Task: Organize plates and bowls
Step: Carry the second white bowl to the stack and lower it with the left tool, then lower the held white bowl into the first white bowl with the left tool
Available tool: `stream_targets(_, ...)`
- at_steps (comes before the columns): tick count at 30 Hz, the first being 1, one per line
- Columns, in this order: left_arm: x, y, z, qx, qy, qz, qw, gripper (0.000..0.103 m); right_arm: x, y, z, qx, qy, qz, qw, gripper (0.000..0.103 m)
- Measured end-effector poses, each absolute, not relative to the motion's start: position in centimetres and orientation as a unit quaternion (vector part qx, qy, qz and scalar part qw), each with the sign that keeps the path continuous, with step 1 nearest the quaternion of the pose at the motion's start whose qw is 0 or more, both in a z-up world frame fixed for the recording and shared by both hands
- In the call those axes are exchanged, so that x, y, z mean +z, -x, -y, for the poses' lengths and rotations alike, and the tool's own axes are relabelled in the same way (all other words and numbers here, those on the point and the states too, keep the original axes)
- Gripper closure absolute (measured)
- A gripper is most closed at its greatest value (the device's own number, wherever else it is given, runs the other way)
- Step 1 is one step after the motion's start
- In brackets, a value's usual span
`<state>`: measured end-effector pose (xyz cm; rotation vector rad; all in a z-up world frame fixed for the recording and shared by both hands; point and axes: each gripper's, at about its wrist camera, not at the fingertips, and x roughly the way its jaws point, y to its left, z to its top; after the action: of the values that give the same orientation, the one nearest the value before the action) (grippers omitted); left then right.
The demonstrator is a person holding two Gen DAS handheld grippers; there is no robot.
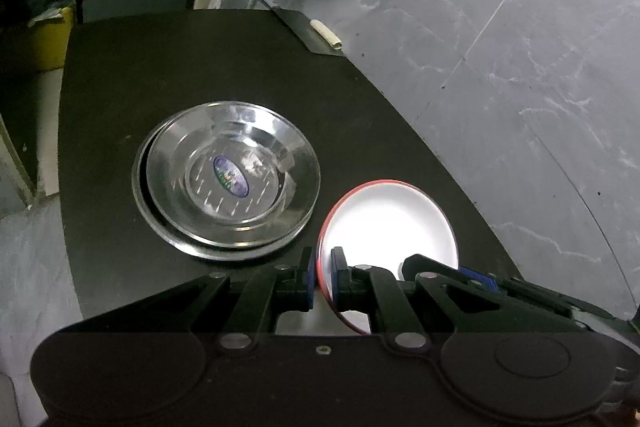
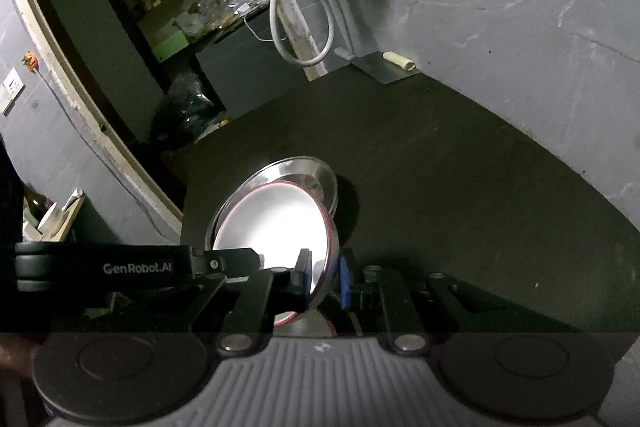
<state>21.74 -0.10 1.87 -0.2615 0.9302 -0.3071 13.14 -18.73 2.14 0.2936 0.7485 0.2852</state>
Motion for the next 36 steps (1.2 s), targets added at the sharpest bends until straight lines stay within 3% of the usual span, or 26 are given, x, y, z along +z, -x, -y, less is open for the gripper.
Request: stream_targets(36,-1.2,-17.7,-0.2,-0.13,0.149,-0.483,0.853,0.096,0.8,-10.5,18.0,0.149,-0.103,-0.438,0.88,0.088)
